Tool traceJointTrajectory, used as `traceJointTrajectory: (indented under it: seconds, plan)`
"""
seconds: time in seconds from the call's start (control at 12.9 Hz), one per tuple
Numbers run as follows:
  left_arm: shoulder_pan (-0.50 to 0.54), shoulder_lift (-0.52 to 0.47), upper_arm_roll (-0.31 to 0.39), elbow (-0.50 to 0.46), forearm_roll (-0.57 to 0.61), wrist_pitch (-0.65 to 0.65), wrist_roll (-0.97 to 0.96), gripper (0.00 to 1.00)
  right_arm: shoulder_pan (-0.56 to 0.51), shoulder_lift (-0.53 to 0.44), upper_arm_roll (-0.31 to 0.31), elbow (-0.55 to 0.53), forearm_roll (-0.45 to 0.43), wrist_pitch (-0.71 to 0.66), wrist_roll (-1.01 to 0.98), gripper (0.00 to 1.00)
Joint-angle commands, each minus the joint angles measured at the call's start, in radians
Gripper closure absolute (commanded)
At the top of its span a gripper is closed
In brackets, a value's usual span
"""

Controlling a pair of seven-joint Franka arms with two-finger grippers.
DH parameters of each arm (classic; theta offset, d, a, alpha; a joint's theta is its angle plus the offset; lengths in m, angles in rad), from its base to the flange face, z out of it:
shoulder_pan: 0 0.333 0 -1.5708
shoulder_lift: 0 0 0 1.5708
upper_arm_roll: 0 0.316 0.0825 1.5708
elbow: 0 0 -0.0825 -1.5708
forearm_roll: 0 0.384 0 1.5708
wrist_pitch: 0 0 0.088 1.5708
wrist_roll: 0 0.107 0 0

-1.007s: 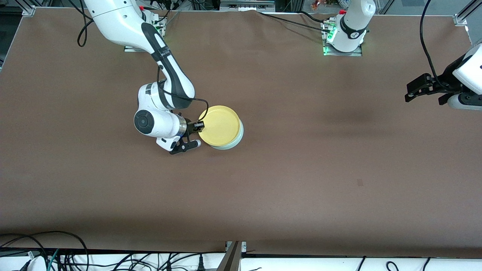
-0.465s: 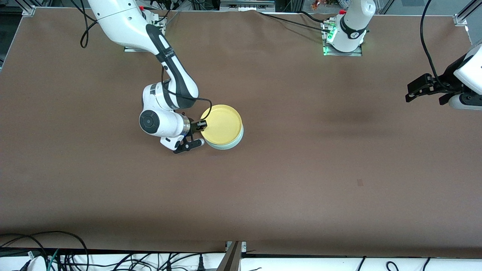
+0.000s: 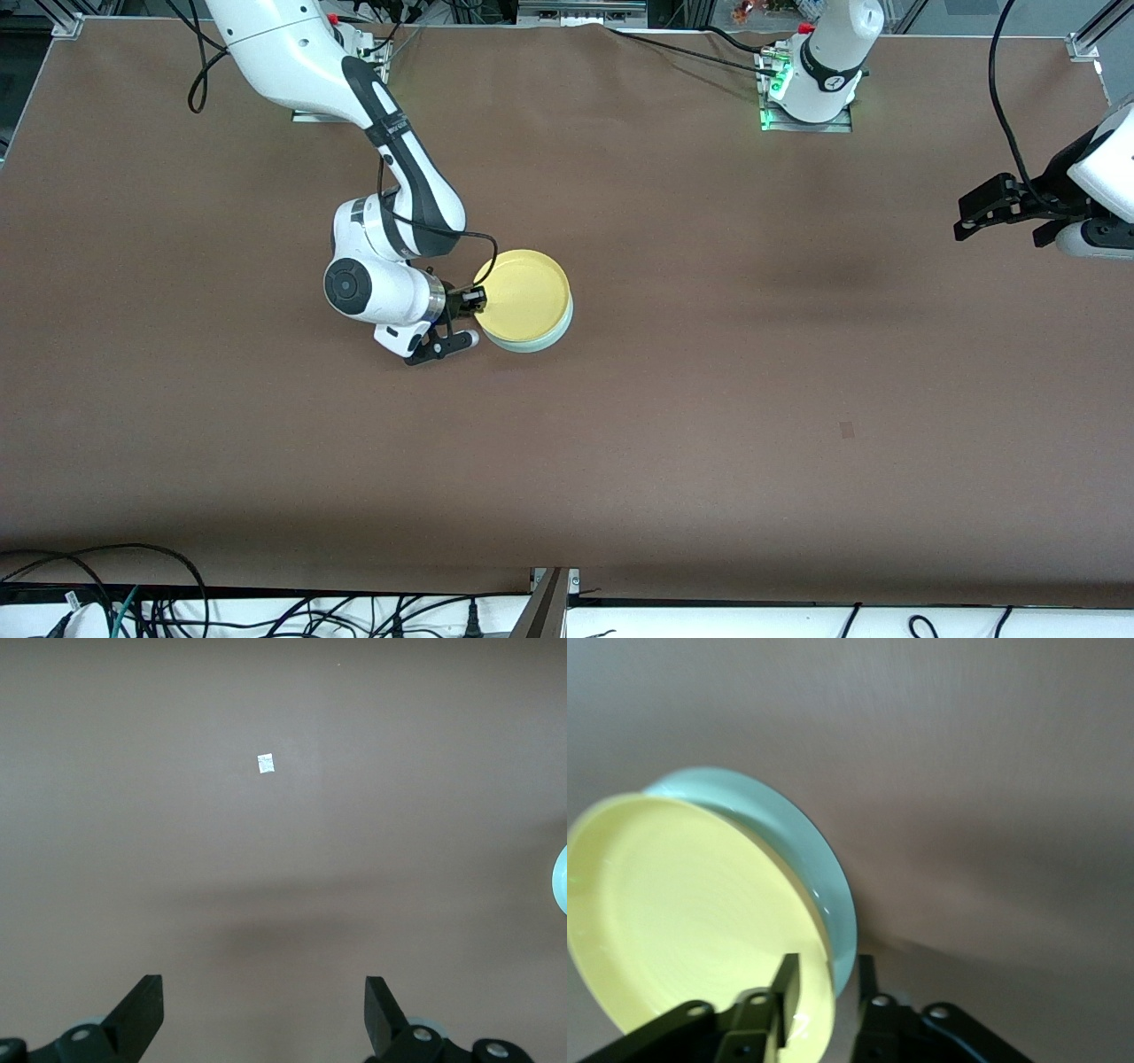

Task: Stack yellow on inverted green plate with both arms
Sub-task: 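Open the right gripper and pull it away from the plates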

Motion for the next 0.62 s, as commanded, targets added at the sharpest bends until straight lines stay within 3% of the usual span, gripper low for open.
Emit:
traceJointTrajectory:
  seconds: [0.0, 0.31, 0.54]
  plan:
    - [0.003, 0.016, -0.004, 0.032, 0.003, -0.009, -0.006, 0.0, -0.005, -0.079, -0.055, 0.011, -0.006, -0.036, -0.005, 0.0]
    - [0.0, 0.017, -0.004, 0.032, 0.003, -0.009, -0.006, 0.0, -0.005, -0.186, -0.234, 0.024, -0.062, -0.191, -0.009, 0.0]
    - [0.0, 0.017, -0.004, 0.032, 0.004, -0.009, -0.006, 0.0, -0.002, -0.27, -0.333, 0.058, -0.26, -0.335, -0.008, 0.0]
